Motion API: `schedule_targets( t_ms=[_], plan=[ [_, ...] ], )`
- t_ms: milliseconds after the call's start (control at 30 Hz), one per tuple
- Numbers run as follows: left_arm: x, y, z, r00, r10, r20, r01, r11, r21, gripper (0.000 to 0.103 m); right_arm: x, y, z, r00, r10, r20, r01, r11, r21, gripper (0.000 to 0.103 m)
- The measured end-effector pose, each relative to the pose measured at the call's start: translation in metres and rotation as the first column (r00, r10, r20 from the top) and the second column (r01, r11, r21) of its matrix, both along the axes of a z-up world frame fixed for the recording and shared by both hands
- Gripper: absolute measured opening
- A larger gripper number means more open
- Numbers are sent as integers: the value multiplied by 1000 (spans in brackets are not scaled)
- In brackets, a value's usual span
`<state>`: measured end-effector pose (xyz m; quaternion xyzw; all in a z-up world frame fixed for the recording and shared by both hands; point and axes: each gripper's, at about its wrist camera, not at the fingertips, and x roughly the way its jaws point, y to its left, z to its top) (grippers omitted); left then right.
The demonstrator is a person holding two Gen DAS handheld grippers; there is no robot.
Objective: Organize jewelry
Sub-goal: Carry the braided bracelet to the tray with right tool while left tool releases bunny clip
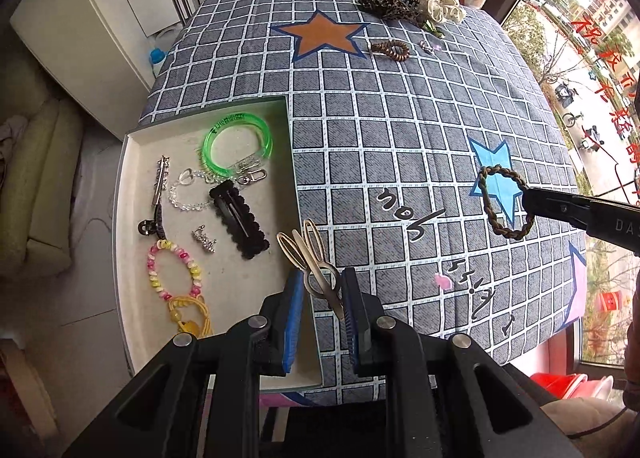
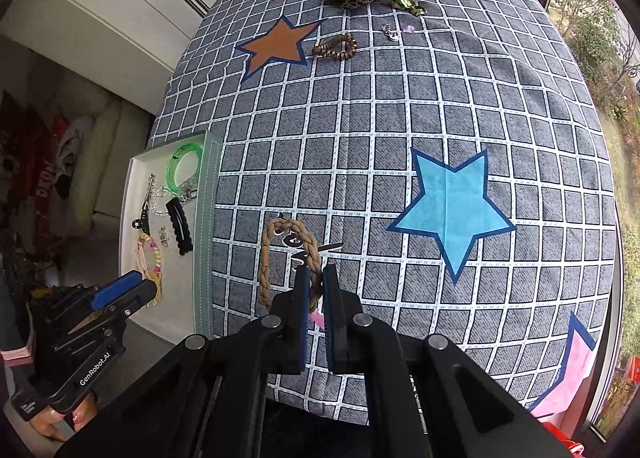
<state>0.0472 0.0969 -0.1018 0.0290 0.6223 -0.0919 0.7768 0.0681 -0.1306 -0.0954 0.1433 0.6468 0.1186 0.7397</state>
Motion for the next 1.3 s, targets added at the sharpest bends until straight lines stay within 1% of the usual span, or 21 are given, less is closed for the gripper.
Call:
schedule_targets(
  t_ms=[333, 533, 667, 800, 933, 1300],
  plan=[
    [-25, 73, -3, 995, 100, 11, -101, 995, 27, 27, -6, 68, 13, 991, 134, 17, -134, 991, 8, 7],
    [-43, 110, -14, 982, 190, -18, -189, 981, 38, 27, -7, 106, 15, 975, 221, 20, -221, 975, 16, 7],
    [-51, 125, -19, 971, 238, -28, -237, 971, 38, 27, -7, 127, 13, 962, 272, 17, -272, 962, 19, 7],
    [-55, 133, -23, 963, 268, -33, -267, 963, 32, 27, -7, 147, 11, 947, 321, 11, -321, 947, 22, 7],
    [-56, 135, -28, 960, 277, -43, -276, 961, 25, 27, -6, 162, 9, 934, 357, 3, -357, 934, 20, 7],
    [-48, 127, -43, 967, 244, -73, -244, 970, 6, 27, -6, 181, -7, 919, 393, -29, -393, 920, 12, 7]
  ],
)
